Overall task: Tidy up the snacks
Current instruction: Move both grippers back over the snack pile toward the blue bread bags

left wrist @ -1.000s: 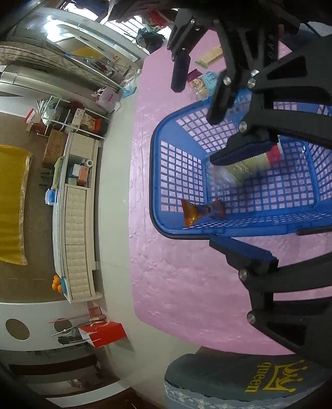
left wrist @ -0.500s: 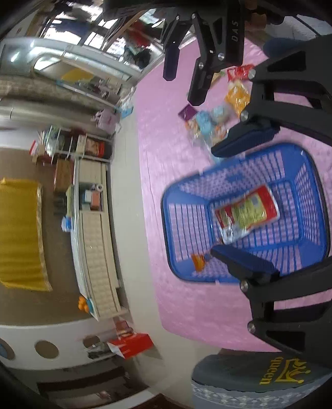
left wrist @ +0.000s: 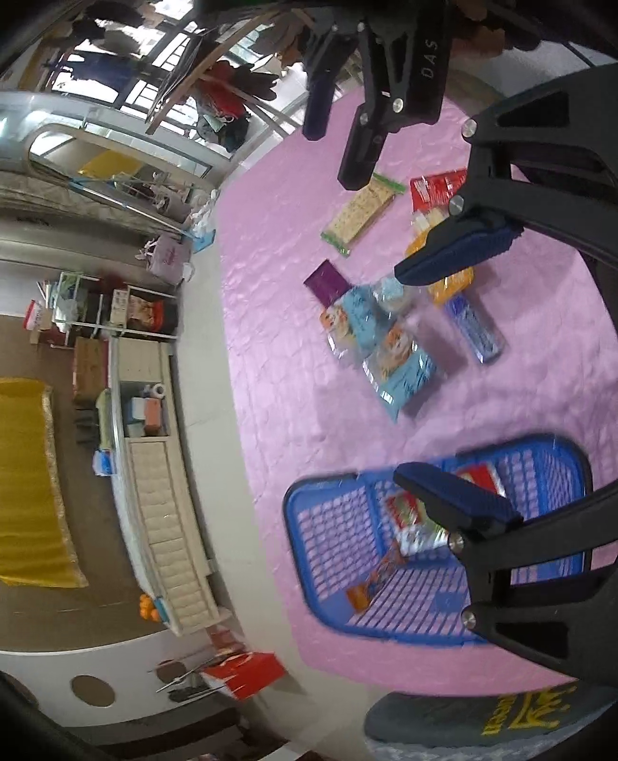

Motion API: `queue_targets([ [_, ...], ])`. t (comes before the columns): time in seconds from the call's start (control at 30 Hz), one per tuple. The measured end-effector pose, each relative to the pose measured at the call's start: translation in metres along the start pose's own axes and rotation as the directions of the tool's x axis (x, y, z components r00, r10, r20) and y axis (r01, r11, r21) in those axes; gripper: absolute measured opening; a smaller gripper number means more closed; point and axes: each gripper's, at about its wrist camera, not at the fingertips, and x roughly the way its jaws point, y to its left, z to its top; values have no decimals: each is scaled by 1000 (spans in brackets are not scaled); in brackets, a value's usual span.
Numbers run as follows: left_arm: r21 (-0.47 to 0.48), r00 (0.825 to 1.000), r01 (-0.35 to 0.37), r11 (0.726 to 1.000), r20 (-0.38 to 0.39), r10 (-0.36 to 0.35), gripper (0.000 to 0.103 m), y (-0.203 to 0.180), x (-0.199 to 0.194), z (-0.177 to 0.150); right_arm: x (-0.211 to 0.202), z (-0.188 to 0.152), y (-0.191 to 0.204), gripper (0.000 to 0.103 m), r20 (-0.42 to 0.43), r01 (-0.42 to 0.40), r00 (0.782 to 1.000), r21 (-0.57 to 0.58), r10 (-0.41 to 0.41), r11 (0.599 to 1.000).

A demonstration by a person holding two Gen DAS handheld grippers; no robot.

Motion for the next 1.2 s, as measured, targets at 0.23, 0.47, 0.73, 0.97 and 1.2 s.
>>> queue_targets([
  [0.23, -8, 997, -12, 1000, -80, 11, 75, -34, 41, 1, 27, -13, -36, 83, -42, 14, 999, 42, -13, 999],
  [0.47, -73, 989, -62, 995, -141, 51, 75, -34, 84, 1, 62, -20, -52, 83, -85, 0, 996, 45, 4, 999],
  [0.73, -93, 973, -114, 989, -210, 92, 75, -28, 132, -6, 105, -18, -51, 83, -139, -33, 990, 20, 36, 999],
  [0.97, -140, 958, -151, 978, -264, 110, 75, -12, 176, -6, 137, -14, -53, 83, -177, -34, 984, 7, 35, 999],
  [1.2, -169, 951, -183, 968, -281, 130, 75, 4, 203, -2, 154, -9, -54, 83, -191, -42, 981, -13, 39, 999],
])
